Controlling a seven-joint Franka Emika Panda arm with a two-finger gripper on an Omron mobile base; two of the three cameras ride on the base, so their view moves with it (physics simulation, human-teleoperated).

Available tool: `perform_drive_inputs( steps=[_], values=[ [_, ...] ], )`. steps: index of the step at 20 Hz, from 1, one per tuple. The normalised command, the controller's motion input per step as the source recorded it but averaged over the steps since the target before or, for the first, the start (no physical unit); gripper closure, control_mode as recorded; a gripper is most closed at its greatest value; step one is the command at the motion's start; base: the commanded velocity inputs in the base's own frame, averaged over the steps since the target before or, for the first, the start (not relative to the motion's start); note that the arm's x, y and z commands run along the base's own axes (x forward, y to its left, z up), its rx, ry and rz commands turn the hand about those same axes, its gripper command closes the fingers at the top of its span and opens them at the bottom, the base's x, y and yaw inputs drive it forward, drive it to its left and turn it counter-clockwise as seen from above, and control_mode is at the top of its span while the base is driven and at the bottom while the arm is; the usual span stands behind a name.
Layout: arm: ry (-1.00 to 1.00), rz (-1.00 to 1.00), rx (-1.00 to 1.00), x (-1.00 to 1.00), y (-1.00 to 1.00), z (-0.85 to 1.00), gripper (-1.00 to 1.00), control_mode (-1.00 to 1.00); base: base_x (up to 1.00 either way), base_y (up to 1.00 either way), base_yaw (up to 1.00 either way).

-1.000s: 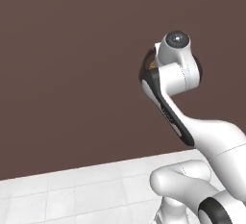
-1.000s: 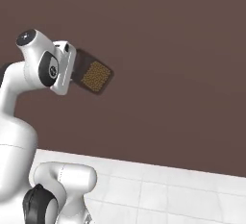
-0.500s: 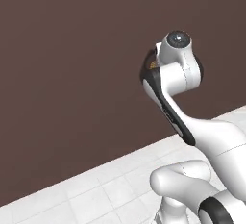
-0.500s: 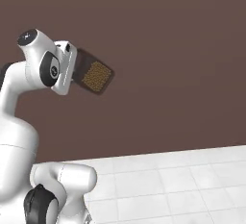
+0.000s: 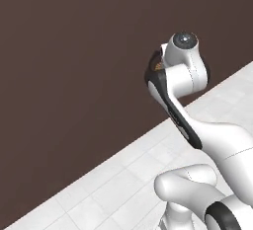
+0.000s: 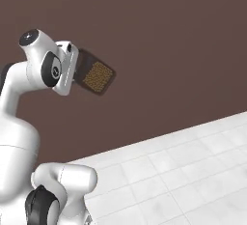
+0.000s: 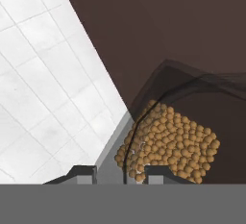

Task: Pick the jar and candle from the dining table and place them in the open cabinet. Close the cabinet after placing the objects.

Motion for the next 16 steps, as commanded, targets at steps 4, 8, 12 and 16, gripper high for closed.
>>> perform_drive_inputs(
  steps=[4, 8, 12, 16],
  values=[
    [0.0, 0.0, 0.0, 0.0, 0.0, 0.0, 1.0, 1.0, 0.24, -0.24, -0.42],
    [0.0, 0.0, 0.0, 0.0, 0.0, 0.0, 1.0, 1.0, 0.55, -0.15, -0.36],
    [0.0, 0.0, 0.0, 0.0, 0.0, 0.0, 1.0, 1.0, 0.81, -0.06, -0.31],
    [0.0, 0.0, 0.0, 0.0, 0.0, 0.0, 1.0, 1.0, 0.99, 0.0, -0.22]
  ],
)
